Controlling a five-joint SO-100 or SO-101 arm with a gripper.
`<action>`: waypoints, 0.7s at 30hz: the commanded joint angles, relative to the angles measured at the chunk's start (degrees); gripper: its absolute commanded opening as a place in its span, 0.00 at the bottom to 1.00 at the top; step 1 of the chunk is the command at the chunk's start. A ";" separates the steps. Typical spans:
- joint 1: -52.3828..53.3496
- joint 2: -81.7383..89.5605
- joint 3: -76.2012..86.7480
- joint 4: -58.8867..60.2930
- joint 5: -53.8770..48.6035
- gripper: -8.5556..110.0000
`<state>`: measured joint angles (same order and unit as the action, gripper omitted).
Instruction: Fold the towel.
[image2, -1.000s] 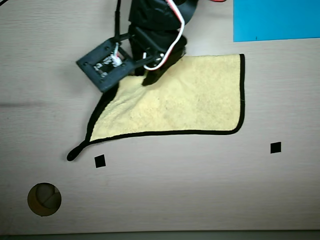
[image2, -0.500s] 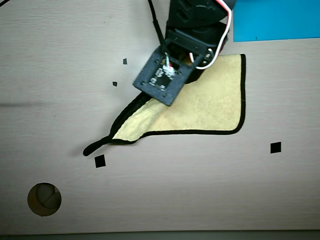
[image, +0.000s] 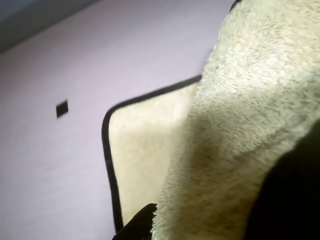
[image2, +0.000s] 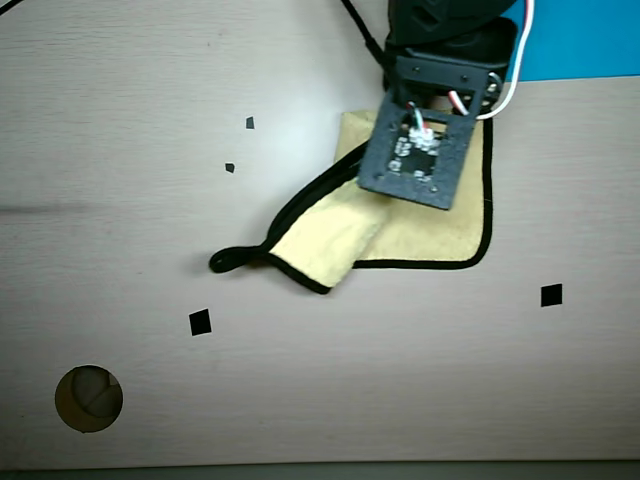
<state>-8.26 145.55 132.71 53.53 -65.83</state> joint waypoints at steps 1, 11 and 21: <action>-4.39 0.97 -4.75 3.16 1.58 0.07; -8.26 -3.69 -0.26 0.62 -1.76 0.07; -4.13 -2.02 10.46 -8.09 -2.81 0.15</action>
<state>-14.68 141.68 143.00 47.20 -66.62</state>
